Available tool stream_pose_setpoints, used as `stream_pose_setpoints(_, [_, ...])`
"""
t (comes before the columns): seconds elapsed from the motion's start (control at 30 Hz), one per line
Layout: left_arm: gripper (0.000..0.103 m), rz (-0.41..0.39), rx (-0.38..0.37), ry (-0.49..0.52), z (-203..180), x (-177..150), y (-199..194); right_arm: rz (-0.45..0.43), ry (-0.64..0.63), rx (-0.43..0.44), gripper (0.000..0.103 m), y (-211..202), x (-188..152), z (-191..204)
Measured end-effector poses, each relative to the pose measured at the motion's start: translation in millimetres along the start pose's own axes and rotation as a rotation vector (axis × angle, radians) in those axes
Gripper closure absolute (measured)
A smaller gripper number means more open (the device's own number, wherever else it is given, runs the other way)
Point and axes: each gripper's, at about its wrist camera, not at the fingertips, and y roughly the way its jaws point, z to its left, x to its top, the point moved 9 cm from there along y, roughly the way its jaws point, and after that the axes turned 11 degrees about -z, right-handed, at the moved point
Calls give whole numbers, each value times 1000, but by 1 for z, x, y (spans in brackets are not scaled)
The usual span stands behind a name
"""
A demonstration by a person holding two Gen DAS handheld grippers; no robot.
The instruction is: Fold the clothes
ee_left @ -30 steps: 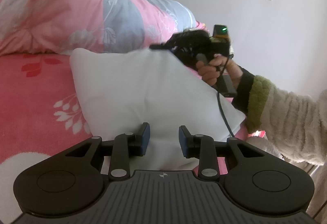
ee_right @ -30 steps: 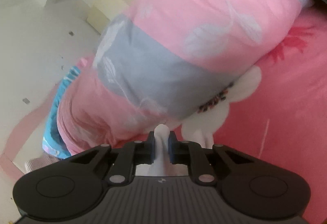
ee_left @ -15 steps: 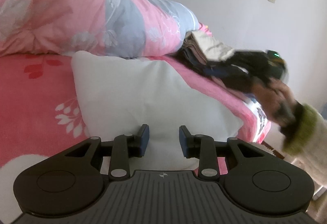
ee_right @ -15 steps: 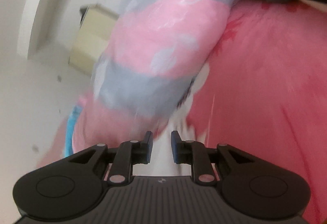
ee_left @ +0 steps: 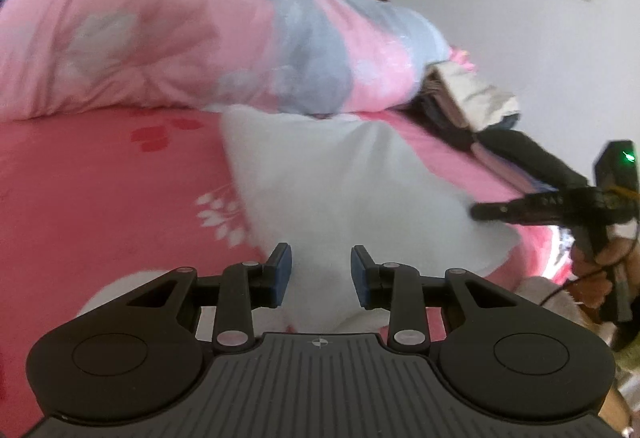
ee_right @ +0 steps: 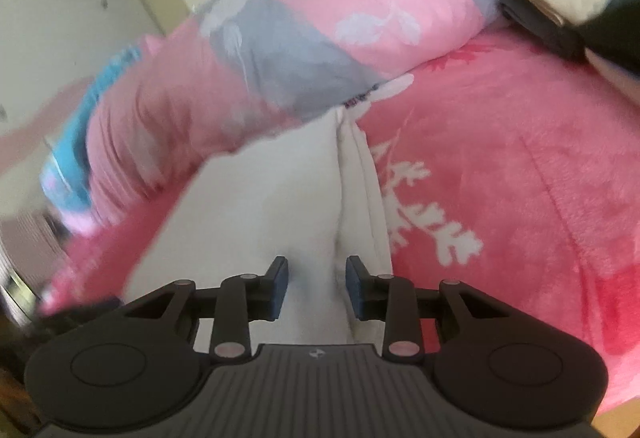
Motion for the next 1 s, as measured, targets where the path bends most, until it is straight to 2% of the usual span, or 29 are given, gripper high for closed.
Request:
stream_pose_setpoints(0.03, [71,5,13,-9,2,-1,-2,-7,7,7,96,-2,-1,1])
stream_pose_setpoints(0.13, [71,19,36,-23,7,-5,-7,-73,57,25,98,-17,2,-3])
stream_pose_setpoints(0.37, [71,44,65,-68,16,-10,-14,-80,169,-16,98,-20,-8,-28])
stream_pose_setpoints(0.5, [71,50,71,-75,17,-13,-17,-150,108,-39,96,-44,7,-16])
stream_pose_setpoints(0.67, [71,62,71,-73,17,-17,-16,-105,-52,55,96,-41,-3,32])
stream_pose_setpoints(0.73, [69,78,80,-57,19,-21,-14,-47,-126,18,94,-31,-14,34])
stream_pose_setpoints(0.8, [68,85,81,-47,20,-25,-15,27,-114,-89,96,-21,-26,12])
stream_pose_setpoints(0.83, [68,86,79,-40,20,-26,-17,38,-87,-103,97,-21,-27,6])
stream_pose_setpoints(0.87, [68,88,79,-32,20,-27,-19,34,-50,-99,97,-26,-25,5])
stream_pose_setpoints(0.97, [68,78,86,-29,22,-24,-29,3,-101,-118,94,-40,-14,23])
stream_pose_setpoints(1.0, [68,58,91,-34,23,-21,-32,-8,-120,-97,94,-42,-11,33])
